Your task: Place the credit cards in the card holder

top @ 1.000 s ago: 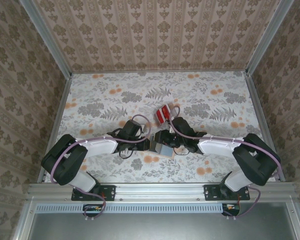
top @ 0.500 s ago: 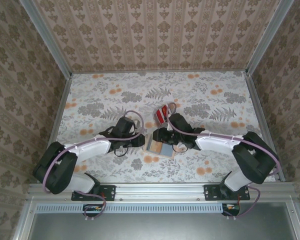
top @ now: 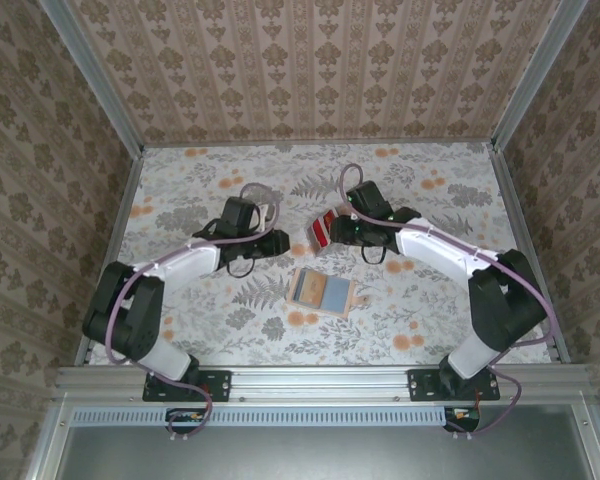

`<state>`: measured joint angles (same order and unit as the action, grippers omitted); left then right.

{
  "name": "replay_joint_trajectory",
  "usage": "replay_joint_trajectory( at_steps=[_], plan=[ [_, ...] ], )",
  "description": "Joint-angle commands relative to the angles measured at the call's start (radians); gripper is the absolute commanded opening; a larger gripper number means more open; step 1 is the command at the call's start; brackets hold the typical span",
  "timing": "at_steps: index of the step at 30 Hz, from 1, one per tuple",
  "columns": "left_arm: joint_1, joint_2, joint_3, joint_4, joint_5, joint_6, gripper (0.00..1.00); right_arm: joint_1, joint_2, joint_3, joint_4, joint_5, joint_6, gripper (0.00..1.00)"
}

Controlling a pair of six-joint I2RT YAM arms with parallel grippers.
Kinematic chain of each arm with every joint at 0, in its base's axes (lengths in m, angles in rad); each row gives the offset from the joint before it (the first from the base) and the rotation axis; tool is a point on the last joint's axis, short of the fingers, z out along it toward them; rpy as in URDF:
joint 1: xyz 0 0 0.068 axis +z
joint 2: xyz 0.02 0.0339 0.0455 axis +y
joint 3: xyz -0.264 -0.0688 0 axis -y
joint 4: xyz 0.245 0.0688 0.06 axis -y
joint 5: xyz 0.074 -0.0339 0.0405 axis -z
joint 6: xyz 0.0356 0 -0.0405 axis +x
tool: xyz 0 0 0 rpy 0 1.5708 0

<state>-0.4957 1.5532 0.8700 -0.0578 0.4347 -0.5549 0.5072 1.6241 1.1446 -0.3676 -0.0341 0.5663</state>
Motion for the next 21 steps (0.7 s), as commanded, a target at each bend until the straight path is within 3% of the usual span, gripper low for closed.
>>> replay_joint_trajectory(
  at_steps=[1,10,21],
  plan=[
    [0.004,0.068,0.072,0.024,0.083,0.027,0.32,-0.034,0.041,0.083,-0.093,0.064,-0.081,0.45],
    [0.005,0.245,0.19,0.064,0.14,0.006,0.32,-0.062,0.215,0.266,-0.118,-0.03,-0.133,0.46],
    [0.002,0.352,0.245,0.096,0.183,-0.014,0.31,-0.061,0.401,0.473,-0.237,-0.029,-0.18,0.47]
  ],
)
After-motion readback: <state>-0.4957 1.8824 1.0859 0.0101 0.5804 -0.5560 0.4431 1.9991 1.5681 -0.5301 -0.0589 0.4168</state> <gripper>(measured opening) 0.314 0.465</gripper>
